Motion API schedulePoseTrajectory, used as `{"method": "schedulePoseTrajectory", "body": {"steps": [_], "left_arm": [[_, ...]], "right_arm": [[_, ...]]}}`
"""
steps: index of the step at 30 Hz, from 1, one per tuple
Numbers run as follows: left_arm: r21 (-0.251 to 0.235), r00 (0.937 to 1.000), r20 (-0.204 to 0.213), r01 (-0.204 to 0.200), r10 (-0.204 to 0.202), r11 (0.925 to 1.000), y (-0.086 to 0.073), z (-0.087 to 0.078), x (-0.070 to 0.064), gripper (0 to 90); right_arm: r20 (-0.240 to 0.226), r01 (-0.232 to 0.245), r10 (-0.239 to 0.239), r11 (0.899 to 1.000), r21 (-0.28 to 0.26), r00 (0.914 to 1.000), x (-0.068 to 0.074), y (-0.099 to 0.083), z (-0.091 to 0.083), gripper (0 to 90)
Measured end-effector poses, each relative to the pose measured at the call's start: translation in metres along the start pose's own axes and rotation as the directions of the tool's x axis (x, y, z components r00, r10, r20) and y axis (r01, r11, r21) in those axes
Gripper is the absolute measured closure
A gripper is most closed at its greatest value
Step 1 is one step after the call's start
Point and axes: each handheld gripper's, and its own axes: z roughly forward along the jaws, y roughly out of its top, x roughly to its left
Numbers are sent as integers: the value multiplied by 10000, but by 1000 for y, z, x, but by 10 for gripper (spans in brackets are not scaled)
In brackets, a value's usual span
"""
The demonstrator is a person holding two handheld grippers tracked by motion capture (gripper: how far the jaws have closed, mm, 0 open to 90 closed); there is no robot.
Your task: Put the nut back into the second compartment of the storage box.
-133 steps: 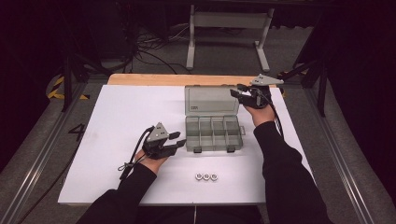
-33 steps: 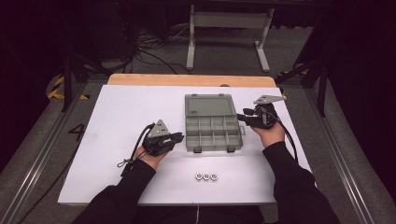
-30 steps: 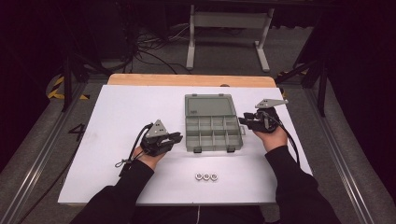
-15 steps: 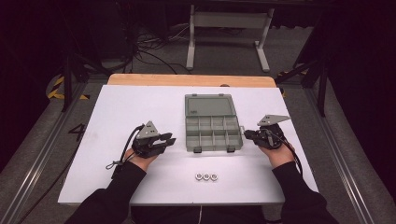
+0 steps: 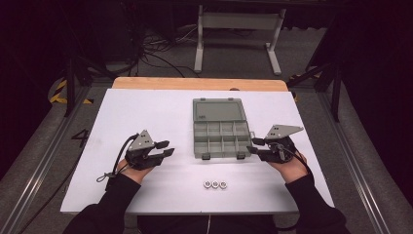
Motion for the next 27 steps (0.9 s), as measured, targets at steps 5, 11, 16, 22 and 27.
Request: {"method": "schedulePoseTrajectory", "body": {"steps": [5,11,16,22,27], "left_arm": [[4,10000,-23,-26,26,10000,-2,-6,3,614],[-76,10000,7,88,-88,9999,-4,-10,6,585],[-142,9992,-144,359,-361,9993,-6,-12,9,516],[-143,9991,-192,382,-385,9992,-7,-14,9,523],[-63,9990,-200,406,-407,9992,-8,-14,10,520]], "right_arm": [[-276,251,-253,9996,-85,9993,7,6,-2,572],[-643,513,-516,9987,-53,9966,14,12,-2,539],[-1103,930,-906,9955,168,9898,20,19,0,522],[-1663,1775,-1625,9809,795,9726,34,34,3,515],[-2111,2326,-2010,9629,1371,9566,43,41,8,512]]}}
